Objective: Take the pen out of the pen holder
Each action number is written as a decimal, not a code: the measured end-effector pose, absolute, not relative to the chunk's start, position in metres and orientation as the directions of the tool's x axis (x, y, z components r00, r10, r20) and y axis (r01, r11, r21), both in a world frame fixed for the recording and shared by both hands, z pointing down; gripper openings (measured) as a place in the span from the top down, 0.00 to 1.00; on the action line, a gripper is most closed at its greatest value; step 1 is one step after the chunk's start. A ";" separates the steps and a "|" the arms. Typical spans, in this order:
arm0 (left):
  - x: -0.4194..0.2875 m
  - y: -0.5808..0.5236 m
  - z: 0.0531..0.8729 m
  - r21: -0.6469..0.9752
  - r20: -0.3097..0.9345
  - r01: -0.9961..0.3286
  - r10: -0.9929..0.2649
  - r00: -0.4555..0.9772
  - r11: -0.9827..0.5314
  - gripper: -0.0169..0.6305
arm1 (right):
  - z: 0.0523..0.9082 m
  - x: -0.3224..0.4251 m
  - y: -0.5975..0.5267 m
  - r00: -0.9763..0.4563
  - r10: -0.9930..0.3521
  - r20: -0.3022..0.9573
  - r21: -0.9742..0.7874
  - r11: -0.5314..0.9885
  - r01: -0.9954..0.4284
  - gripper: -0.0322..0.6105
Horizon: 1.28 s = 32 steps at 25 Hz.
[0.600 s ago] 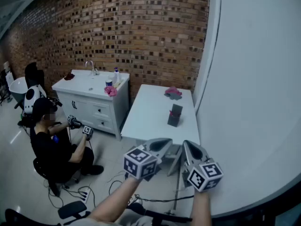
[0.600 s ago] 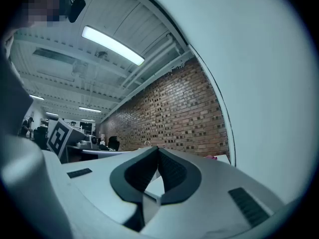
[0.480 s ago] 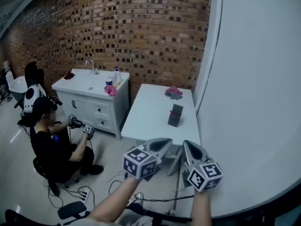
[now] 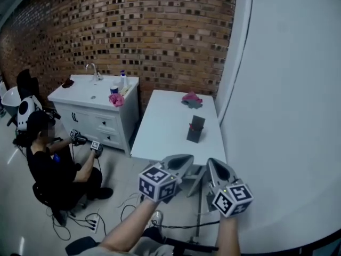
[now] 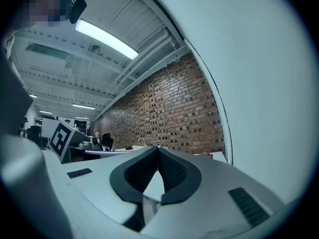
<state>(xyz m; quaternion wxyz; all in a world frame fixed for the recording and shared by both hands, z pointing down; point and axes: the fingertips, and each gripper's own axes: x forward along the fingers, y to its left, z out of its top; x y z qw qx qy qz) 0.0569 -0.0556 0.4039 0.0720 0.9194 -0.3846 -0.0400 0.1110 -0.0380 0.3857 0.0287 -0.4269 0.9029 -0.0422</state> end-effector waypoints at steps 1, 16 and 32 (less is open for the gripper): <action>0.056 -0.063 0.405 0.165 -0.016 -0.700 -0.712 0.702 -0.694 0.98 | 0.386 0.110 -0.045 -0.631 -0.776 -0.015 -0.102 0.629 -0.771 0.97; 0.026 -0.190 0.406 0.164 -0.025 -0.653 -0.665 0.746 -0.739 0.98 | 0.392 0.081 -0.172 -0.584 -0.811 0.038 -0.098 0.579 -0.809 0.97; 0.010 -0.307 0.414 0.196 0.043 -0.620 -0.625 0.779 -0.760 0.98 | 0.391 0.072 -0.277 -0.489 -0.868 0.089 -0.142 0.475 -0.868 0.97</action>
